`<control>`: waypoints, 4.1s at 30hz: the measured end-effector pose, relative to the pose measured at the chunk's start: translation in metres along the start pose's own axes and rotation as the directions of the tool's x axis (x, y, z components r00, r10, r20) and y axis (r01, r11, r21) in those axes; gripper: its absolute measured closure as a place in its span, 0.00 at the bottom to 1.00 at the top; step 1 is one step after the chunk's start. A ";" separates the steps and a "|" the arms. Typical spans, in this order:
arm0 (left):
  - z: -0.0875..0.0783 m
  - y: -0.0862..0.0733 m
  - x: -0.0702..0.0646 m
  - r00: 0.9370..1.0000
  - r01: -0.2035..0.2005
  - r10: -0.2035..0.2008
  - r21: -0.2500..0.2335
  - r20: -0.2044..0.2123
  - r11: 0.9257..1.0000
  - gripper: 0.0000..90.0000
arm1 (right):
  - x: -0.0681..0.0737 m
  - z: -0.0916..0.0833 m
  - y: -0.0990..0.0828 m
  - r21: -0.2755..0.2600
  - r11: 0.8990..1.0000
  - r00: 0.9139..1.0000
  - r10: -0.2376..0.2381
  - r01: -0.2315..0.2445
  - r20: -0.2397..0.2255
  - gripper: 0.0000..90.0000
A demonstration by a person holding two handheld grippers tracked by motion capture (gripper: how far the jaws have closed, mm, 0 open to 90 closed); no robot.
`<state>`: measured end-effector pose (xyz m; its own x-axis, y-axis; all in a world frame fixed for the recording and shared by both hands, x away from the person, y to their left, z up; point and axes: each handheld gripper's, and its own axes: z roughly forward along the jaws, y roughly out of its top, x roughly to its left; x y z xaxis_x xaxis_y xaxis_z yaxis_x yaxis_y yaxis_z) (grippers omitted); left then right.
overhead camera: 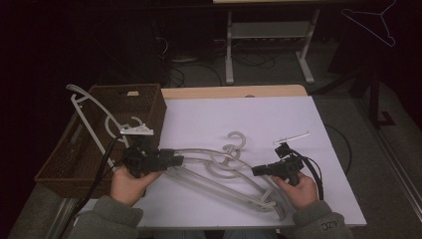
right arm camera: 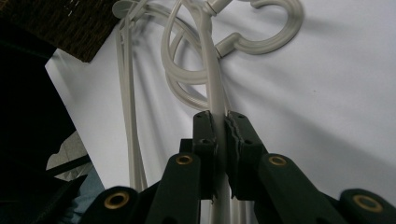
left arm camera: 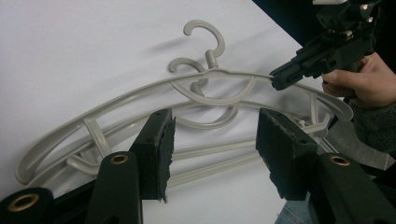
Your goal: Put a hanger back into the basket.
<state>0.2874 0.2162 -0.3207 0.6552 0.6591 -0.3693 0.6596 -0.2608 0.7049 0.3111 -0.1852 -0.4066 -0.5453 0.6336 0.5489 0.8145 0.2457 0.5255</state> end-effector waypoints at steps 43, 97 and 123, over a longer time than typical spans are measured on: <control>0.070 -0.023 -0.016 0.982 0.150 -0.154 0.042 0.111 0.988 0.56 | 0.026 -0.021 0.016 -0.173 0.985 1.000 -0.022 0.024 0.016 0.91; 0.070 -0.008 0.005 0.942 0.301 -0.288 -0.051 0.170 0.952 0.81 | 0.044 -0.012 -0.001 -0.226 0.972 0.995 -0.046 0.064 0.084 0.91; 0.067 -0.002 0.012 0.908 0.350 -0.317 -0.078 0.274 0.934 0.89 | 0.045 -0.003 -0.005 -0.194 0.980 0.998 -0.038 0.048 0.052 0.91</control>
<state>0.3183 0.1773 -0.3674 0.4865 0.4877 -0.7249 0.8163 0.0421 0.5761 0.2817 -0.1601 -0.3826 -0.5650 0.6612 0.4935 0.7334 0.1286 0.6675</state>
